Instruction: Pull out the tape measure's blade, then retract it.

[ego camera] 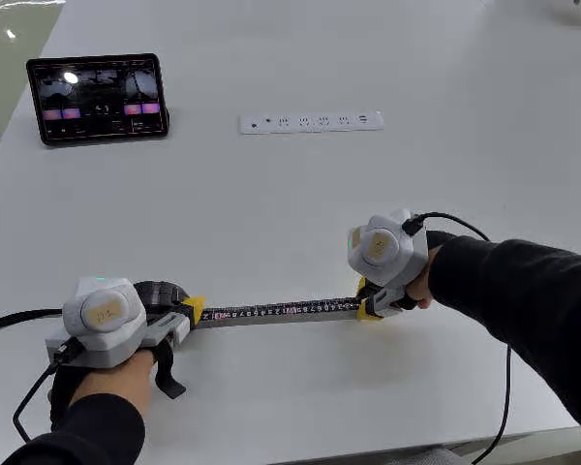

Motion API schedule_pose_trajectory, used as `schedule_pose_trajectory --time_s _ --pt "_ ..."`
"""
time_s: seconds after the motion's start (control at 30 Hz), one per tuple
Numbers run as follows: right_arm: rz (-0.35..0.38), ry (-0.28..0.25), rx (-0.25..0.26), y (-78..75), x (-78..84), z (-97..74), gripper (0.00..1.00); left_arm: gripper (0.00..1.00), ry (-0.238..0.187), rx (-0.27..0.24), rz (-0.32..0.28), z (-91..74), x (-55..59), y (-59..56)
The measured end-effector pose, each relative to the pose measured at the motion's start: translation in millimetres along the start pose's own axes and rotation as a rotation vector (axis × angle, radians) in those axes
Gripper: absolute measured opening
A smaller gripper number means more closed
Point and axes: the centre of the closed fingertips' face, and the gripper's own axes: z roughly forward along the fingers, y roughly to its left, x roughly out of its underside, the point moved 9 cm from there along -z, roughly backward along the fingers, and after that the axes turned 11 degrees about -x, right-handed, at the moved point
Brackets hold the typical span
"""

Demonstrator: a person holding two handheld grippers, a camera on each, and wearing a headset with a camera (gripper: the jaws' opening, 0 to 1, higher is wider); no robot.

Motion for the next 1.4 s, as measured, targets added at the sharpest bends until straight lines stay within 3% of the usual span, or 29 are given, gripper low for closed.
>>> schedule_pose_trajectory --time_s 0.2,1.4 --pt "0.026 -0.007 0.008 1.1 -0.5 0.7 0.11 0.65 0.004 0.000 -0.001 0.4 0.7 0.1" --pt "-0.068 -0.028 -0.007 0.8 -6.2 3.5 0.11 0.65 0.015 0.013 0.006 -0.3 -0.5 -0.6"
